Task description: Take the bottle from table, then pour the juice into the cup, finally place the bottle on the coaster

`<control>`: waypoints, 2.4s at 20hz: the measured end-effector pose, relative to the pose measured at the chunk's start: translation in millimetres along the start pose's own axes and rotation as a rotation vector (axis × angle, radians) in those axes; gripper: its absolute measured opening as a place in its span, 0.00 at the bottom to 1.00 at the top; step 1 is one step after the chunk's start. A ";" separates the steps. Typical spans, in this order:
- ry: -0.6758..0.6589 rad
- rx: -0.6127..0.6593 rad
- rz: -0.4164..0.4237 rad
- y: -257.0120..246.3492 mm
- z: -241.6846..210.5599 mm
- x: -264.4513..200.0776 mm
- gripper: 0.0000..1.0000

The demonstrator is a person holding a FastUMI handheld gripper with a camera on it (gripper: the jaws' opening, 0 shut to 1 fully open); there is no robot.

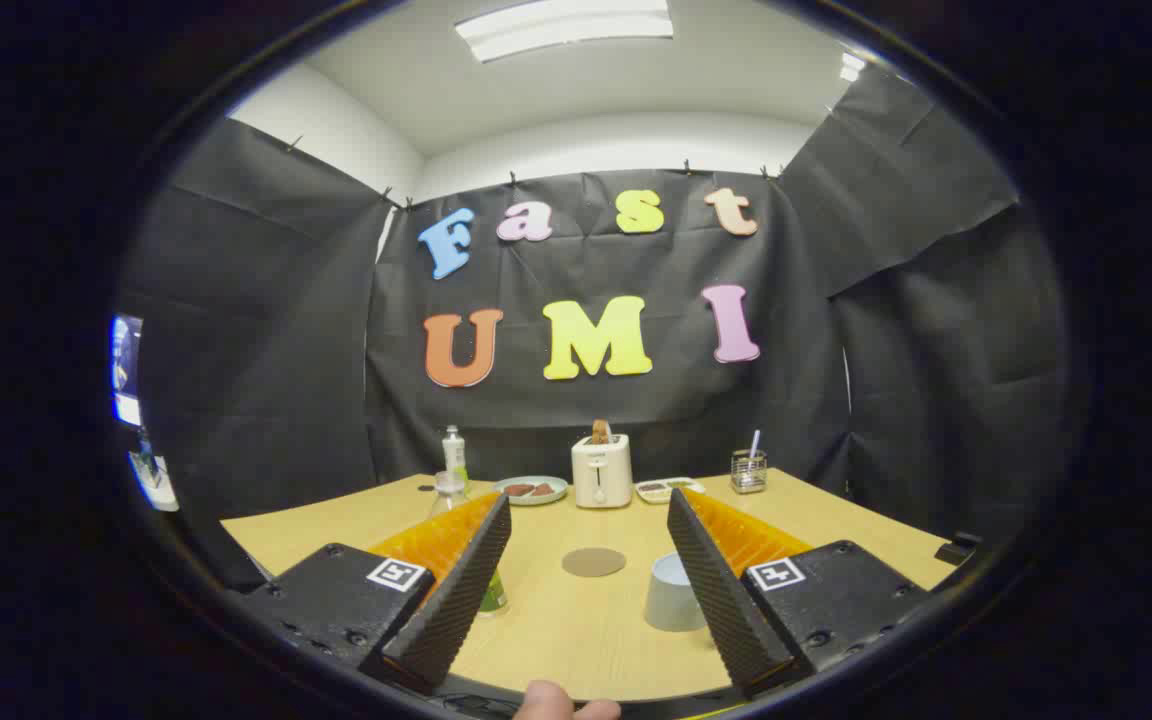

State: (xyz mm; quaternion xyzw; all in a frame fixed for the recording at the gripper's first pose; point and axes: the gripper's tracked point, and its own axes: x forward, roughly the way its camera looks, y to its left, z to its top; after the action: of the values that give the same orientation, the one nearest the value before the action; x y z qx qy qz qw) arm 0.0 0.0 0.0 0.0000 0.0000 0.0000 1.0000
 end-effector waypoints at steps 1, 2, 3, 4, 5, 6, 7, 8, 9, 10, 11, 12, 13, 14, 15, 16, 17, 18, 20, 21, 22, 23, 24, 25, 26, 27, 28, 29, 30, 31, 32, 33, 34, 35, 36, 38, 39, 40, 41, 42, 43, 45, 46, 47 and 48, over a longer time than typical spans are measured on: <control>0.008 0.004 0.003 2.9 -3.7 0.3 1.00; 0.014 0.005 0.005 5.4 -6.8 0.4 1.00; 0.024 0.005 0.004 6.9 -10.3 1.0 1.00; 0.034 0.002 0.005 10.8 -13.3 1.0 1.00; 0.042 -0.006 0.006 15.0 -16.7 1.2 1.00; 0.047 -0.017 0.005 17.8 -18.3 1.8 1.00; 0.055 -0.025 0.005 20.5 -20.7 1.7 1.00; 0.053 -0.027 0.005 23.8 -21.0 1.5 1.00; 0.047 -0.027 0.008 27.2 -19.5 2.0 1.00; 0.044 -0.031 0.010 30.6 -18.6 3.1 1.00; 0.043 -0.037 0.008 30.7 -19.5 4.5 1.00; 0.046 -0.045 0.005 31.3 -19.2 6.9 1.00; 0.047 -0.050 0.005 32.3 -19.4 9.1 1.00; 0.049 -0.051 0.002 32.6 -19.3 11.1 1.00; 0.054 -0.049 -0.003 31.4 -20.0 12.6 1.00; 0.058 -0.047 -0.004 31.2 -20.3 13.2 1.00; 0.058 -0.046 -0.006 31.0 -19.7 12.9 1.00; 0.056 -0.043 -0.011 30.1 -18.9 11.9 1.00; 0.054 -0.034 -0.012 32.0 -19.0 10.8 1.00; 0.053 -0.034 -0.010 34.1 -18.8 10.7 1.00; 0.056 -0.037 -0.013 35.3 -18.8 10.1 1.00; 0.060 -0.043 -0.017 35.8 -20.9 9.0 1.00; 0.063 -0.046 -0.022 37.8 -21.1 8.3 1.00; 0.065 -0.046 -0.025 40.4 -22.7 7.8 1.00; 0.070 -0.042 -0.024 44.2 -24.0 7.5 1.00; 0.072 -0.037 -0.020 48.7 -25.8 7.5 1.00; 0.074 -0.033 -0.015 53.1 -26.5 7.1 1.00; 0.075 -0.030 -0.011 56.8 -27.6 7.0 1.00; 0.079 -0.028 -0.012 58.6 -29.3 7.9 1.00; 0.080 -0.028 -0.013 60.5 -31.3 7.8 1.00; 0.082 -0.027 -0.014 62.5 -31.6 7.6 1.00; 0.082 -0.024 -0.013 65.6 -33.5 8.4 1.00; 0.084 -0.023 -0.010 68.4 -34.1 9.4 1.00; 0.085 -0.025 -0.006 71.2 -35.6 10.3 1.00; 0.085 -0.027 -0.007 72.8 -36.5 11.5 1.00; 0.084 -0.024 -0.010 74.9 -38.1 13.9 1.00; 0.083 -0.018 -0.011 76.8 -39.4 14.8 1.00; 0.086 -0.015 -0.018 78.0 -41.2 16.6 1.00; 0.092 -0.013 -0.030 78.2 -45.0 17.6 1.00; 0.100 -0.011 -0.043 79.5 -48.3 19.0 1.00; 0.117 -0.011 -0.050 82.8 -54.5 21.1 1.00; 0.146 -0.013 -0.060 90.3 -64.2 24.6 1.00; 0.156 -0.016 -0.063 94.5 -68.3 26.8 1.00; 0.165 -0.020 -0.063 99.5 -72.6 30.3 1.00; 0.169 -0.024 -0.058 105.8 -76.1 33.8 1.00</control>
State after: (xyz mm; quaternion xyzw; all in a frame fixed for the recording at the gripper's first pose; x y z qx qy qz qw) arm 33.8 105.8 -76.1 -0.0120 0.0845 -0.0289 0.9959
